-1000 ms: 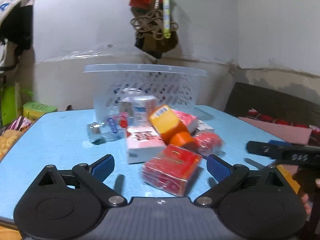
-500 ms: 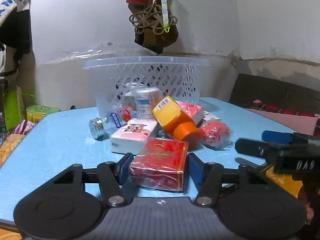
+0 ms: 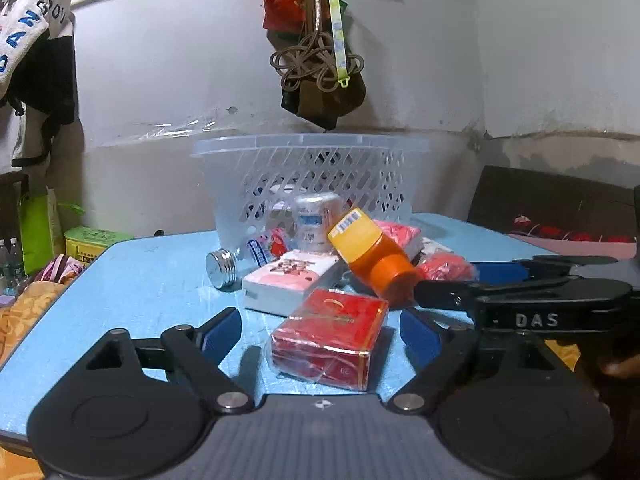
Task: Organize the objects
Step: 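Grasp the red box with the left tool while the right tool grasps the red wrapped ball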
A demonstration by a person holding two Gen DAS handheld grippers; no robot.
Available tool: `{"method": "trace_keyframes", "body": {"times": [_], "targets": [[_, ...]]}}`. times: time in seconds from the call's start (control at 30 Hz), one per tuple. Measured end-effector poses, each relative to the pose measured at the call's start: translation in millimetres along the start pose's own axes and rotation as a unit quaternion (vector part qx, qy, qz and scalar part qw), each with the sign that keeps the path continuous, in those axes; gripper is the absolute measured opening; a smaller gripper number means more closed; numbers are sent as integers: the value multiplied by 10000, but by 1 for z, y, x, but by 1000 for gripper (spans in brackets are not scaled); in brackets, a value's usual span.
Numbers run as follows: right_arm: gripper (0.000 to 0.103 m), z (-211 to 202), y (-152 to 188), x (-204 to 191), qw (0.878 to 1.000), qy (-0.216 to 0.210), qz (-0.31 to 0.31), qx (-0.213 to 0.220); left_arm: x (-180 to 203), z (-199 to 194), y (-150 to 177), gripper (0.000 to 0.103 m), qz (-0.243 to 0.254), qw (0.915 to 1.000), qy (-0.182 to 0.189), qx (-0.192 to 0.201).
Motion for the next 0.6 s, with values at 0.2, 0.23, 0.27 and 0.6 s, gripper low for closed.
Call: {"method": "trace_keyframes", "body": {"times": [0.2, 0.23, 0.27, 0.6], "targets": [[50, -18, -2, 8, 9998, 86, 41, 156, 5, 2, 5, 61, -97, 9997, 224, -68], [50, -20, -2, 11, 9998, 111, 71, 162, 5, 1, 4, 61, -157, 9996, 232, -54], [50, -22, -3, 14, 9997, 139, 105, 168, 4, -1, 4, 61, -215, 9994, 261, -21], [50, -36, -8, 41, 9985, 351, 363, 225, -6, -12, -9, 61, -449, 9987, 160, 200]]}}
Point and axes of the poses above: each gripper's, at about its wrist camera, not at the fingertips, and z roughly the way its jaws point, x to its right, y to its underside, the point moved 9 cm from there along z, roughly the way its jaws point, and after that the axes turned 8 degrees about z, right-handed, at the moved point
